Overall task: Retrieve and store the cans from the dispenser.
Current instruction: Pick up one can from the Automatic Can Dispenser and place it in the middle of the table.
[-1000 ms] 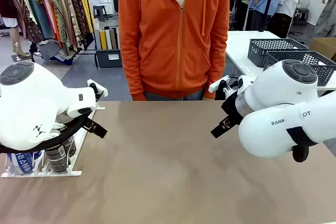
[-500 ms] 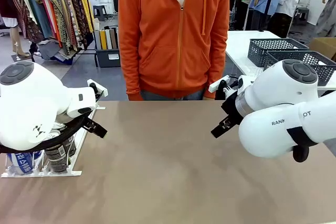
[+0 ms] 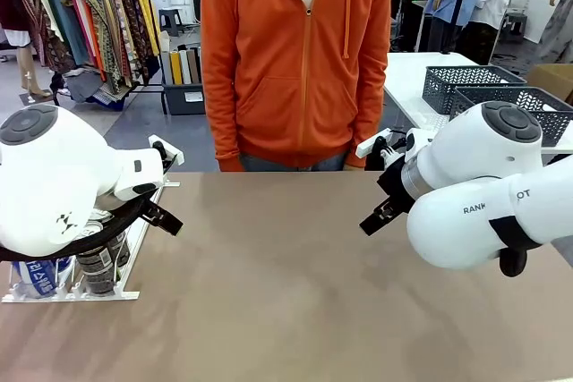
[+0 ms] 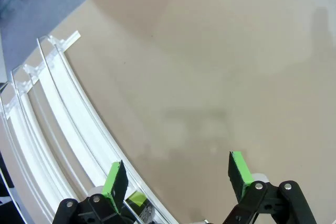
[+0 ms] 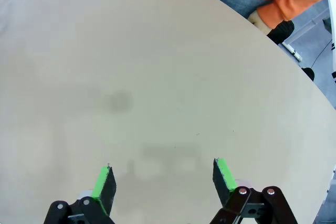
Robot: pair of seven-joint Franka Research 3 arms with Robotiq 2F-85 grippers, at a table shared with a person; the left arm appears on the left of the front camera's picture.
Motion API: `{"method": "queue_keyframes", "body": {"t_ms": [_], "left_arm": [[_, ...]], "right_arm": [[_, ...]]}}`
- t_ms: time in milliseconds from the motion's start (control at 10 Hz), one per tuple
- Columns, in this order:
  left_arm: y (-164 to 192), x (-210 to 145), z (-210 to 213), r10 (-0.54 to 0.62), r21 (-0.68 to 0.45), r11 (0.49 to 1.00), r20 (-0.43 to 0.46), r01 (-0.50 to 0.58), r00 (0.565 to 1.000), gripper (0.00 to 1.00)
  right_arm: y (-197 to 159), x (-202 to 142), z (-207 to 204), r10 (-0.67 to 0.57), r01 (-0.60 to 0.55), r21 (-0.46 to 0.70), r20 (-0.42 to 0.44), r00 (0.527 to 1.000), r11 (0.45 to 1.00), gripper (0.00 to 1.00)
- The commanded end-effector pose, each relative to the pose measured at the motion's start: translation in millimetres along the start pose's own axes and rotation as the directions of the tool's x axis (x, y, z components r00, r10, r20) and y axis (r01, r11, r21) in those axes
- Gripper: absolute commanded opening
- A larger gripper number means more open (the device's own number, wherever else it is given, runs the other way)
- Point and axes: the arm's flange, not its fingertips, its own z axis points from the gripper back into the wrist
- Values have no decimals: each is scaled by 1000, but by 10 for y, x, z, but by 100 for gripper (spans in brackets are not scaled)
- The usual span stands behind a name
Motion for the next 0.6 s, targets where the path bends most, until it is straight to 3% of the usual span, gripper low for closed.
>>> {"method": "queue_keyframes", "body": {"t_ms": [0, 500], "left_arm": [[-1, 1, 2, -1, 0, 1000, 0, 1, 1000, 100], [-1, 1, 2, -1, 0, 1000, 0, 1, 1000, 100]], "right_arm": [[0, 0, 0, 0, 0, 0, 0, 1000, 1000, 100], [0, 0, 0, 0, 0, 0, 0, 1000, 1000, 100]]}}
